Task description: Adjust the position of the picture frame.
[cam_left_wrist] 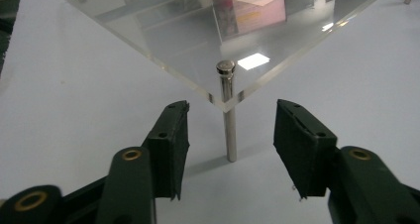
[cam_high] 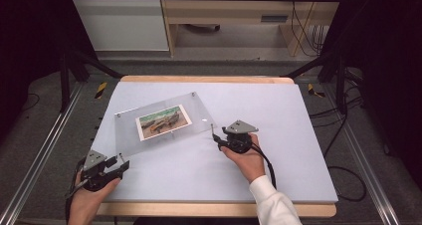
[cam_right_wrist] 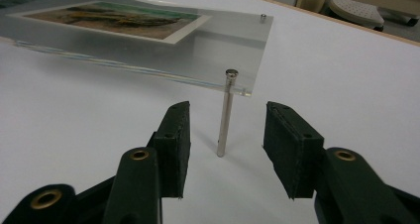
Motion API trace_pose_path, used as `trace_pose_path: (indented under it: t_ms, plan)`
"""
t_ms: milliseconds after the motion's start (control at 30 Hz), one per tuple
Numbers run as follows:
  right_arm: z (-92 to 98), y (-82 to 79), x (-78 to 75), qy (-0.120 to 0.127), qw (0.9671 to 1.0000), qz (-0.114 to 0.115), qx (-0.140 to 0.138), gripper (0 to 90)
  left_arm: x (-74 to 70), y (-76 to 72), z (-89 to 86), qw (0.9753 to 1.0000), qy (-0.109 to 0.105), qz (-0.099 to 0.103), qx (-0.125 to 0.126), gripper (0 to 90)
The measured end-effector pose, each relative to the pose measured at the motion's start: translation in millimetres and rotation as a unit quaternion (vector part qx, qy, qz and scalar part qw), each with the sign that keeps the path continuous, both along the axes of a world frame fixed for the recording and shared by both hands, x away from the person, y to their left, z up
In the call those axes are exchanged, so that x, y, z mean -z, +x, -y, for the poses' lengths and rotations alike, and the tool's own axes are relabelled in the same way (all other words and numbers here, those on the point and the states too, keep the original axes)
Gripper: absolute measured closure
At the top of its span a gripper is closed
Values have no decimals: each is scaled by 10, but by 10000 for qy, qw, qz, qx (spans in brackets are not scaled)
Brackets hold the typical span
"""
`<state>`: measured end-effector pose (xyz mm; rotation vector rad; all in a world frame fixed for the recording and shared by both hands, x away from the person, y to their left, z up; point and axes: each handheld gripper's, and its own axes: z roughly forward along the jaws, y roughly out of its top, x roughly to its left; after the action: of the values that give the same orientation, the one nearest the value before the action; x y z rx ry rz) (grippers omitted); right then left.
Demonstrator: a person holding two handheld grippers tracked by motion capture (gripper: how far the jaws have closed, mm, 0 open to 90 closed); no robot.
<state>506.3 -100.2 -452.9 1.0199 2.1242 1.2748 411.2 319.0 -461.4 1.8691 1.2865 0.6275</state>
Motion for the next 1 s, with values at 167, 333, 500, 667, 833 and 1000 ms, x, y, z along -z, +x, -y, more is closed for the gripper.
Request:
trace_pose_path:
  t_ms: [167,333,500,667,833,1000]
  plan:
    - [-57,57,70,-47,10000,-65,0,578,19,22,11,10000,10,-27,-14,537]
    - [-125,110,136,-68,9999,-102,7,606,43,41,16,10000,-20,-60,1,601]
    - [-141,159,197,-32,9998,-168,75,628,44,46,2,10000,-68,-47,-28,620]
    - [-145,208,215,56,9999,-146,73,652,52,50,7,9999,-156,-60,-12,625]
    - [-166,248,246,211,9996,-167,82,676,73,49,39,9997,-221,-82,46,627]
    - [-174,275,256,315,9994,-102,127,707,77,57,52,9998,-214,-41,31,639]
